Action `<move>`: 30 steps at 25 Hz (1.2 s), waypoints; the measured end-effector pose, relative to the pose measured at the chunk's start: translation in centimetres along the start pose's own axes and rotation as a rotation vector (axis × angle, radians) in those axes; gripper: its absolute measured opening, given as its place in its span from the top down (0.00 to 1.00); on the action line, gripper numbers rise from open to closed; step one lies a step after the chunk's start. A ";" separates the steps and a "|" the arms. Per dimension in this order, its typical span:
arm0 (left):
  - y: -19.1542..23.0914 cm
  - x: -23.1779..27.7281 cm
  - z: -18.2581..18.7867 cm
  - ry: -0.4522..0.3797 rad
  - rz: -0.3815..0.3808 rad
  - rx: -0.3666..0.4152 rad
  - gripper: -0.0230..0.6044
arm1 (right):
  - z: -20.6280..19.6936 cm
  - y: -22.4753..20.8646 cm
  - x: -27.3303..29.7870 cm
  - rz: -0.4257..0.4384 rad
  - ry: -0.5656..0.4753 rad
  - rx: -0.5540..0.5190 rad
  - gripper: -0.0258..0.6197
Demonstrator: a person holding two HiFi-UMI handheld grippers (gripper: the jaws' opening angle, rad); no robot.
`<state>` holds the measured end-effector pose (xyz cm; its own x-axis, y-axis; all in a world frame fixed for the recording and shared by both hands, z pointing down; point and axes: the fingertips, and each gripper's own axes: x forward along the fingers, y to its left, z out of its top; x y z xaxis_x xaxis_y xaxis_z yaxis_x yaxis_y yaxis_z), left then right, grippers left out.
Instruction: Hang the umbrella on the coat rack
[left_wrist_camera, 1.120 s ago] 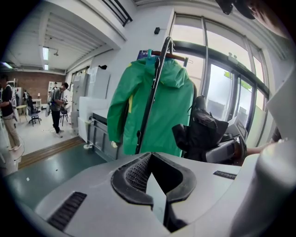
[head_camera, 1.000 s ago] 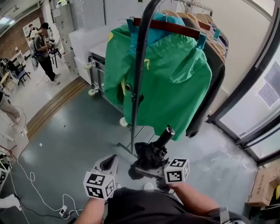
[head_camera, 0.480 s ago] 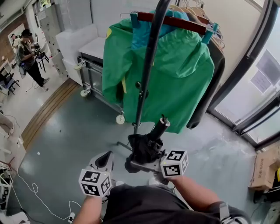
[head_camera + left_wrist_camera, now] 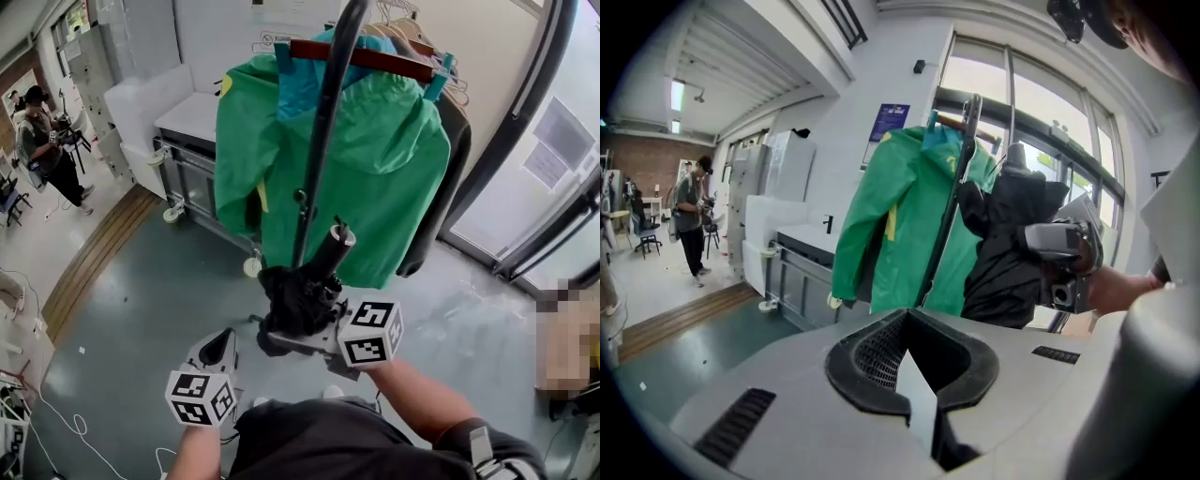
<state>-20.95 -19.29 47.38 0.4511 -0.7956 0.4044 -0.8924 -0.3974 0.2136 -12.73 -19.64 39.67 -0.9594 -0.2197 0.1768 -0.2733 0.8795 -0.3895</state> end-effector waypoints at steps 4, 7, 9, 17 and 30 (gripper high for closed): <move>0.6 -0.2 -0.4 -0.003 0.012 -0.015 0.94 | 1.9 0.1 0.7 0.007 0.007 -0.060 0.59; 1.1 -0.6 -0.5 -0.010 0.027 -0.025 0.94 | 3.0 0.2 1.3 0.025 0.006 -0.077 0.59; 1.5 -0.9 -0.5 -0.014 0.040 -0.029 0.94 | 3.7 0.4 1.7 0.037 0.011 -0.091 0.59; 2.2 -2.0 -1.6 -0.003 0.075 -0.049 0.94 | 5.5 1.8 3.5 0.105 0.043 -0.070 0.59; 1.7 -1.9 -2.2 0.014 0.074 -0.060 0.94 | 2.5 1.7 3.3 0.101 0.070 -0.016 0.59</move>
<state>-23.29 -17.38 48.94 0.3845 -0.8150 0.4336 -0.9214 -0.3096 0.2351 -16.51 -19.90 37.30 -0.9746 -0.1003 0.2004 -0.1739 0.9023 -0.3944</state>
